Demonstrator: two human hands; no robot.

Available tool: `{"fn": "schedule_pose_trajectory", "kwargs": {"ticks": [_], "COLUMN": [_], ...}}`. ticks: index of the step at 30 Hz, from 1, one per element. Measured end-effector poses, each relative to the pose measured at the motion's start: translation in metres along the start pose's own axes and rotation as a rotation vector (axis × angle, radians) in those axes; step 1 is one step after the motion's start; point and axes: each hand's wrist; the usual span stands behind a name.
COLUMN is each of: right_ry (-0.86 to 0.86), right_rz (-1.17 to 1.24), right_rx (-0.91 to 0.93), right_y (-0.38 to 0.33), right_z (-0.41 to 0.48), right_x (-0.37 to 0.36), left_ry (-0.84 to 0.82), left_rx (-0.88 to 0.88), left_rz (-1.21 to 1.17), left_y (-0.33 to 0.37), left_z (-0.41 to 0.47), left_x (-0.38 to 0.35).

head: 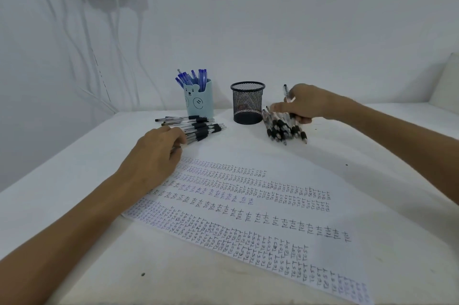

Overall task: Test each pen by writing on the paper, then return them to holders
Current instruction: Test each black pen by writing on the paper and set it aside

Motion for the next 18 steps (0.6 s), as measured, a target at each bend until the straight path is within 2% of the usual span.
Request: {"fn": "schedule_pose_trajectory", "kwargs": {"ticks": [2, 7, 14, 18], "right_ry": [0.018, -0.015, -0.006, 0.133], "right_rz": [-0.127, -0.262, -0.348, -0.361], "right_rx": [-0.04, -0.069, -0.026, -0.034], "right_y": [0.011, 0.027, 0.025, 0.02], "right_z": [0.015, 0.028, 0.029, 0.026], "right_x": [0.002, -0.012, -0.018, -0.015], "left_ry": [0.001, 0.003, 0.003, 0.08], "left_rx": [0.005, -0.006, -0.008, -0.023], "left_rz": [0.002, -0.015, -0.051, -0.083], "left_y": [0.0, -0.001, -0.002, 0.008], "left_z": [-0.001, -0.001, -0.001, -0.002], "left_x": [0.0, -0.001, -0.001, 0.002]}}
Point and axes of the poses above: each hand's wrist, its own z-axis towards the middle knuckle, its own x-axis out of the back of the hand, y = z × x, and after that the axes turned 1 degree about -y, right-handed
